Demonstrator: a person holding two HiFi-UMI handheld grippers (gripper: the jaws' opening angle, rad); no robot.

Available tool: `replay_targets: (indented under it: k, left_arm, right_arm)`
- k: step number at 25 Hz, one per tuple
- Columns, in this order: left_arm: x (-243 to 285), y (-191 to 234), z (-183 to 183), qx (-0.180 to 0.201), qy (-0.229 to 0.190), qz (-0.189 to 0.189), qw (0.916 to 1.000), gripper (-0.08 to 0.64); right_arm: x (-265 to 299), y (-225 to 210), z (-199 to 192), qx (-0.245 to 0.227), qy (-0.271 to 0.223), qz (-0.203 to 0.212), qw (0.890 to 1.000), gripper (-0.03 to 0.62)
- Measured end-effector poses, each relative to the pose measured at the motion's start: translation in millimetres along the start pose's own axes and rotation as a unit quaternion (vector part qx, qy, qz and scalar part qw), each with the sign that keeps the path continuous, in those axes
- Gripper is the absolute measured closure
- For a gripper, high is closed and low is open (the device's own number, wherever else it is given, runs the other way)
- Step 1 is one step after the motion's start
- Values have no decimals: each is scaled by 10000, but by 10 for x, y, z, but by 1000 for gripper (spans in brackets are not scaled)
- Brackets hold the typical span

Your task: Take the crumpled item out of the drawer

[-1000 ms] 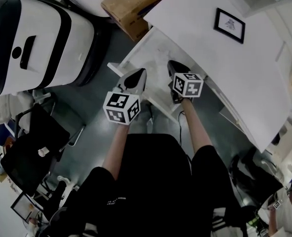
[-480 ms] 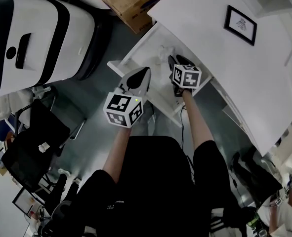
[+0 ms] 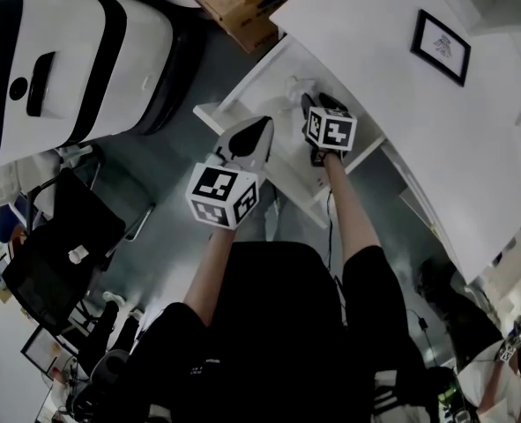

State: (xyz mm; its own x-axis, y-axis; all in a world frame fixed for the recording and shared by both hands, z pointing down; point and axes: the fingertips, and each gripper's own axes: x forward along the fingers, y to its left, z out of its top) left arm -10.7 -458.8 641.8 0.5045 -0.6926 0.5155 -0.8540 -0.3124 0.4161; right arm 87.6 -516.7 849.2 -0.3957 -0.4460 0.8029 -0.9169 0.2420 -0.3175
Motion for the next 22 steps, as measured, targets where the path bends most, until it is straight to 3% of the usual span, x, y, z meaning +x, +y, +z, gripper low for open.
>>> replay_targets:
  k: [11,22]
  left_arm:
    - [23,19,12,26,40,26,10000,561]
    - [-79,1,81,142,-13,-2,9999,563]
  right_arm:
    - [72,37,-86,-152,384,52,9991,516]
    - [-178,167,-87,-266,309,265,9988,552]
